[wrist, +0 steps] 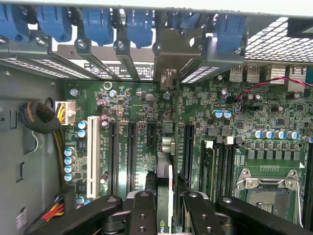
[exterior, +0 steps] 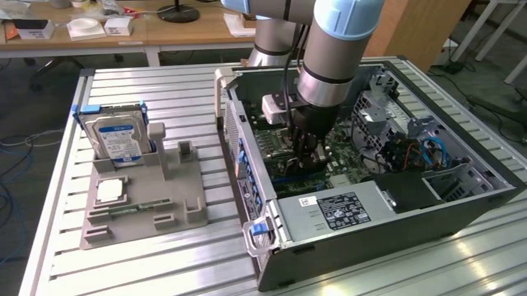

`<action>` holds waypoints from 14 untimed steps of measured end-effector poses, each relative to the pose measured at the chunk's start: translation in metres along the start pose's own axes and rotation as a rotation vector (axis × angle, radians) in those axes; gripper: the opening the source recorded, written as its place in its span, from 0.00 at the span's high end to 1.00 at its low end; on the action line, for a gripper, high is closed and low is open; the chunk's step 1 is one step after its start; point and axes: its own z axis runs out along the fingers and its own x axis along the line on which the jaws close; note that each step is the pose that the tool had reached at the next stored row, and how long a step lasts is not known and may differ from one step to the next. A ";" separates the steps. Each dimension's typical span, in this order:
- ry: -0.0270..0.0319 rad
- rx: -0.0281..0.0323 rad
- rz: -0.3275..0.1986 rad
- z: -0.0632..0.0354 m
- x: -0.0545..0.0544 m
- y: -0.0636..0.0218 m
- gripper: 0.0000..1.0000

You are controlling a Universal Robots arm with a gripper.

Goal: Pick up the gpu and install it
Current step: 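Insert the gpu into the slot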

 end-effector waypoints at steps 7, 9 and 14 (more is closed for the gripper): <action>-0.0002 0.0001 0.002 0.0001 0.000 0.0000 0.74; -0.0001 0.0001 0.004 0.0002 0.000 0.0000 0.74; -0.0003 0.0003 0.009 0.0007 0.000 -0.0001 0.74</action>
